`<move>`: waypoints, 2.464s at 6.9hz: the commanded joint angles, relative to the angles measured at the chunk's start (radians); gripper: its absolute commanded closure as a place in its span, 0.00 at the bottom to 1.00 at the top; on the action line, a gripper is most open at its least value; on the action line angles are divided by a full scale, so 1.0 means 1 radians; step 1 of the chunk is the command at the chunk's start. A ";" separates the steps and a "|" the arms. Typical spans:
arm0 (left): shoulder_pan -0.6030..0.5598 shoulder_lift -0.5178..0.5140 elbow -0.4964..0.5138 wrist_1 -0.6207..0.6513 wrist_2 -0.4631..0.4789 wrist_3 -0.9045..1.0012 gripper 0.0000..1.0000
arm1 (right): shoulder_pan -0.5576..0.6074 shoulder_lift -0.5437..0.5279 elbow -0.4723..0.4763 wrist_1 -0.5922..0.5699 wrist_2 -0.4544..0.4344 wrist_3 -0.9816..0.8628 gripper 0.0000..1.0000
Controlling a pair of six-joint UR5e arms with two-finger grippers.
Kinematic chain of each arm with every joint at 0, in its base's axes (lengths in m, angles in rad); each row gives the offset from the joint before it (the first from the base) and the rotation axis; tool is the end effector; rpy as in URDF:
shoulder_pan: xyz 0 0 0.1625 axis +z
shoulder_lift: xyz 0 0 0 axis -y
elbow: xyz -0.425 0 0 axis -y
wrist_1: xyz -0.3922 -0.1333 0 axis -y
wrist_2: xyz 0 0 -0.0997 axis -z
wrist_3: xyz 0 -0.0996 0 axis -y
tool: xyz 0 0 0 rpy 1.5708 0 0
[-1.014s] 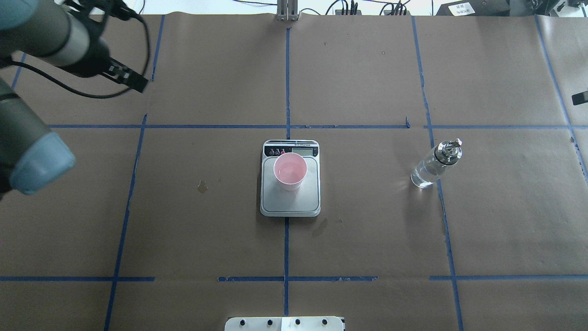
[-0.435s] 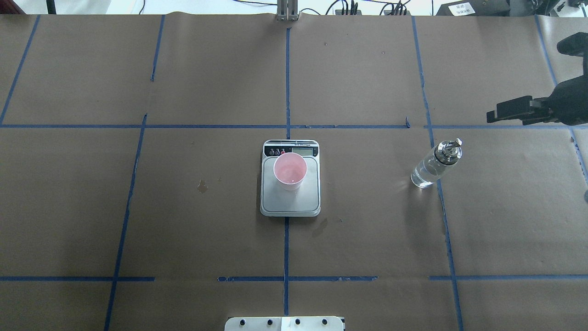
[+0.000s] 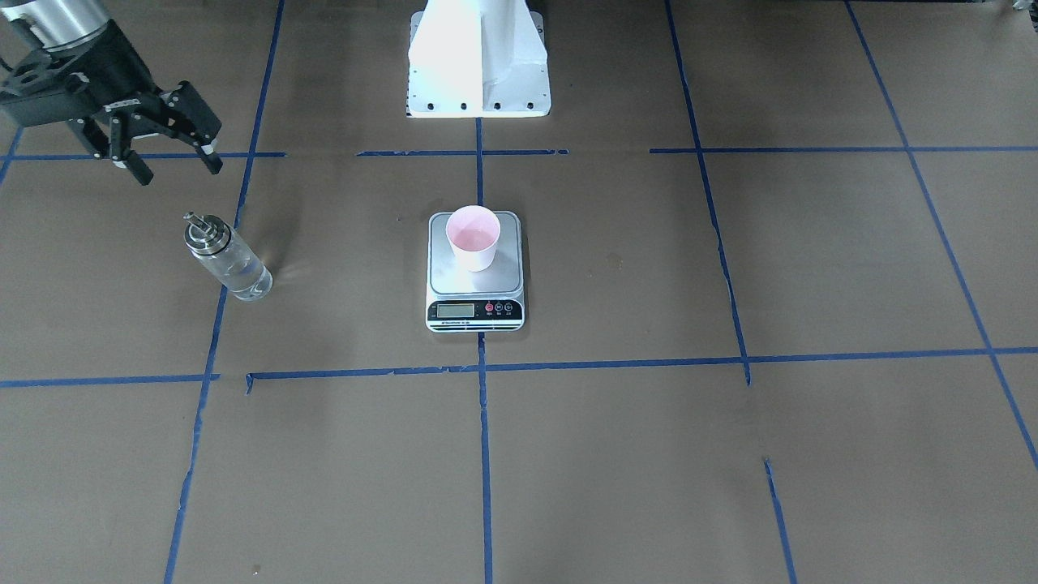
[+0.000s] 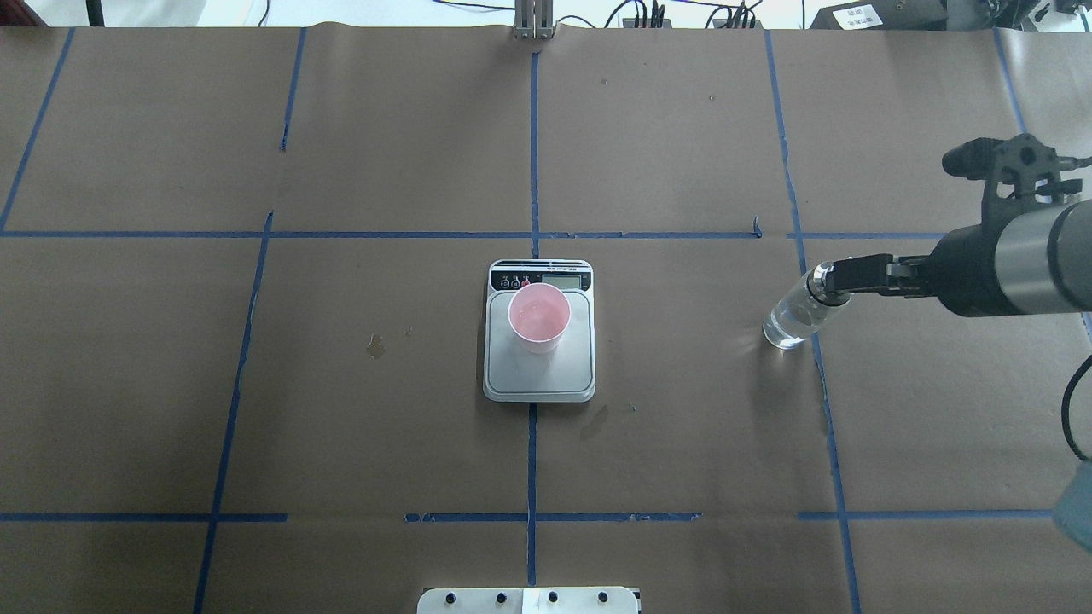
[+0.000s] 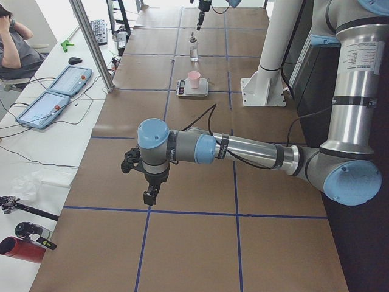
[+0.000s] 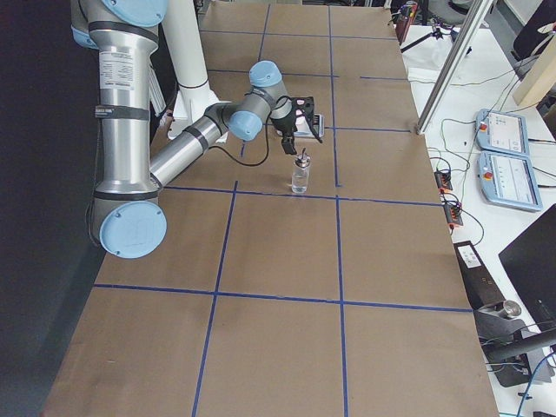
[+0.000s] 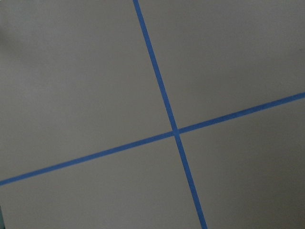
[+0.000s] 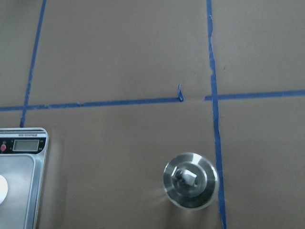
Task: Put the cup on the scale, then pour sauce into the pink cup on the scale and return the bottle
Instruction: 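Reach the right gripper to the clear sauce bottle and grasp it, then lift the sauce bottle with the right gripper and move toward the scale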
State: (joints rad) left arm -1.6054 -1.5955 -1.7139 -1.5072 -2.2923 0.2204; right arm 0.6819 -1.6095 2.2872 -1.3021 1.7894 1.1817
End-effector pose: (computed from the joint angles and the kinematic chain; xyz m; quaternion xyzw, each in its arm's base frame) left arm -0.0849 -0.5015 0.5859 0.0932 0.3434 0.1050 0.9286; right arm -0.2605 -0.3554 0.3172 0.1477 -0.4391 0.0799 0.8826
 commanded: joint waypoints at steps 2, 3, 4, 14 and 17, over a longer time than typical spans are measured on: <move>-0.002 0.014 -0.003 -0.002 -0.010 0.000 0.00 | -0.376 -0.056 -0.013 0.032 -0.535 0.150 0.00; -0.002 0.028 -0.007 -0.007 -0.013 0.000 0.00 | -0.389 -0.058 -0.096 0.112 -0.592 0.147 0.00; -0.002 0.028 -0.007 -0.008 -0.013 0.000 0.00 | -0.392 -0.061 -0.238 0.300 -0.638 0.124 0.00; 0.001 0.026 -0.012 -0.008 -0.027 0.000 0.00 | -0.301 -0.035 -0.371 0.468 -0.745 0.015 0.00; 0.001 0.026 -0.012 -0.008 -0.027 0.000 0.00 | -0.301 -0.026 -0.385 0.466 -0.777 0.015 0.00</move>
State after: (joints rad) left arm -1.6051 -1.5693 -1.7258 -1.5156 -2.3194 0.2209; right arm 0.3803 -1.6370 1.9111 -0.8359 1.0262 1.1965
